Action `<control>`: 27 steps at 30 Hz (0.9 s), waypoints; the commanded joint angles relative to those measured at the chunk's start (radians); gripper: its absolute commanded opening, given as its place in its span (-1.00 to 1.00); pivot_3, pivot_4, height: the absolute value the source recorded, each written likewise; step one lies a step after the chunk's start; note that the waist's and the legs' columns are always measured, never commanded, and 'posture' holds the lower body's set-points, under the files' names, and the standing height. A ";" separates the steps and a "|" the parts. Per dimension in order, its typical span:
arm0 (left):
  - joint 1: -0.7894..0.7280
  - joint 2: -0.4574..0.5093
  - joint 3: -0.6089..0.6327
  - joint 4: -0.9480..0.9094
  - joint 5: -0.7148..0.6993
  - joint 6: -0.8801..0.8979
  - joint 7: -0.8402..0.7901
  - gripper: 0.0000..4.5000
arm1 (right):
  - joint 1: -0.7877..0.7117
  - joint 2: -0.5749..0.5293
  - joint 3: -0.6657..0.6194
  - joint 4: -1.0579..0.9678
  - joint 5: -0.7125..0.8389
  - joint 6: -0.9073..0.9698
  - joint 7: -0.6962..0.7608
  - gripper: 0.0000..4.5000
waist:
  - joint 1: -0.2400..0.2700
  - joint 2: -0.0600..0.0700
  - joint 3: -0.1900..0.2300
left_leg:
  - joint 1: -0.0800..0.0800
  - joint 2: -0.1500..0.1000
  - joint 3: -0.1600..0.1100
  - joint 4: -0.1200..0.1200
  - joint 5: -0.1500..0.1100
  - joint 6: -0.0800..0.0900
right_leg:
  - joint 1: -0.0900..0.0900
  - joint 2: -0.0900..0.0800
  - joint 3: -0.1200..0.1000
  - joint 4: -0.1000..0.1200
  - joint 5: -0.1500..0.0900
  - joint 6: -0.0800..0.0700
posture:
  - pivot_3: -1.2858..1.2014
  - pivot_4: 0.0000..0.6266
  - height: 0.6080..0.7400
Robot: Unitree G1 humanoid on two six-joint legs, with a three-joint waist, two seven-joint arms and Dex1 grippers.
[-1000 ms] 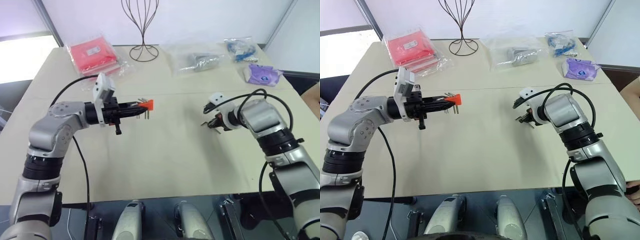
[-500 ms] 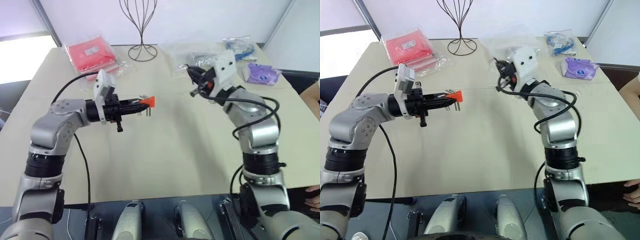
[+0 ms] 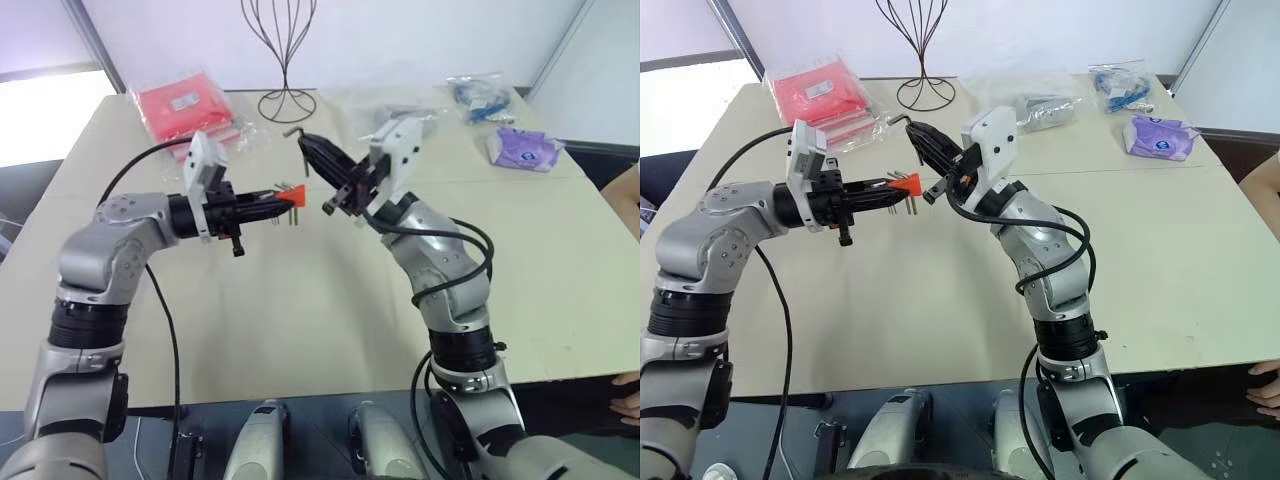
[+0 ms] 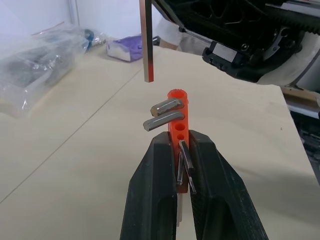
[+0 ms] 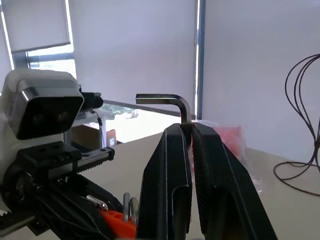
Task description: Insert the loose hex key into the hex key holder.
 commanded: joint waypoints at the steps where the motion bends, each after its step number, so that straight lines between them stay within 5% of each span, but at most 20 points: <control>1: -0.011 0.014 0.041 -0.024 -0.008 -0.011 0.001 -1.00 | -0.036 0.014 -0.038 -0.046 0.082 0.043 -0.016 -0.98 | 0.000 0.000 0.000 | 0.000 0.000 0.000 0.000 0.000 0.000 | 0.000 0.000 0.000 0.000 0.000 0.000 | 0.03 -0.52 1.00; 27: -0.009 0.006 0.057 -0.036 -0.022 -0.001 0.017 -1.00 | -0.013 -0.014 0.007 -0.115 0.163 0.132 -0.029 -0.98 | 0.000 0.000 0.000 | 0.000 0.000 0.000 0.000 0.000 0.000 | 0.000 0.000 0.000 0.000 0.000 0.000 | 0.03 -0.52 1.00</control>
